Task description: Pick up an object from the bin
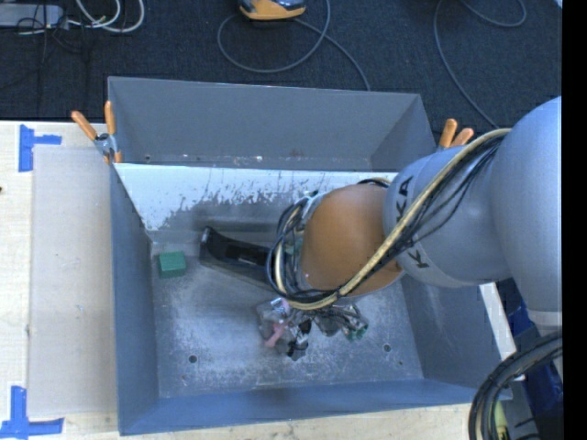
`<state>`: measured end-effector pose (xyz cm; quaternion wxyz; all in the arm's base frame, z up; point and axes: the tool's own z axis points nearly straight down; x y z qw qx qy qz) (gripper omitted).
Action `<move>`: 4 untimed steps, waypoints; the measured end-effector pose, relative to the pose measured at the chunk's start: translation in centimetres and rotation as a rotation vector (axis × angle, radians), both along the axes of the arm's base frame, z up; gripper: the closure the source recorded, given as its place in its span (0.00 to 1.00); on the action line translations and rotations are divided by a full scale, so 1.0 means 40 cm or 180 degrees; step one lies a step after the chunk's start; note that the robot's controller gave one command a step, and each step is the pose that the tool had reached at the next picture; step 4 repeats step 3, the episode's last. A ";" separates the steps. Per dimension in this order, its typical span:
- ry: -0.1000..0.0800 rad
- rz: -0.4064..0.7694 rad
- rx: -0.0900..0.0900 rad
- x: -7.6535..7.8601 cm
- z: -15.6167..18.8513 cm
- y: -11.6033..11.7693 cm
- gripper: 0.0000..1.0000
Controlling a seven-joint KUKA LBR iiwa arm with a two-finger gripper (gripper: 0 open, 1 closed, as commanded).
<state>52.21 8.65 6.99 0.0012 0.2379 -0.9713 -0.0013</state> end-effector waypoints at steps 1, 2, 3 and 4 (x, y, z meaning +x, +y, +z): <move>0.0026 -0.0001 -0.0005 -0.006 0.016 -0.001 1.00; 0.0035 0.0001 -0.0006 -0.009 0.076 0.000 1.00; 0.0008 -0.0001 -0.0002 -0.003 0.120 0.001 1.00; 0.0008 -0.0001 -0.0002 -0.003 0.120 0.001 1.00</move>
Offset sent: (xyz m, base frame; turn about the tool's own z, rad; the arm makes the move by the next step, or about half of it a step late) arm 0.0001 0.0000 0.0227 0.0000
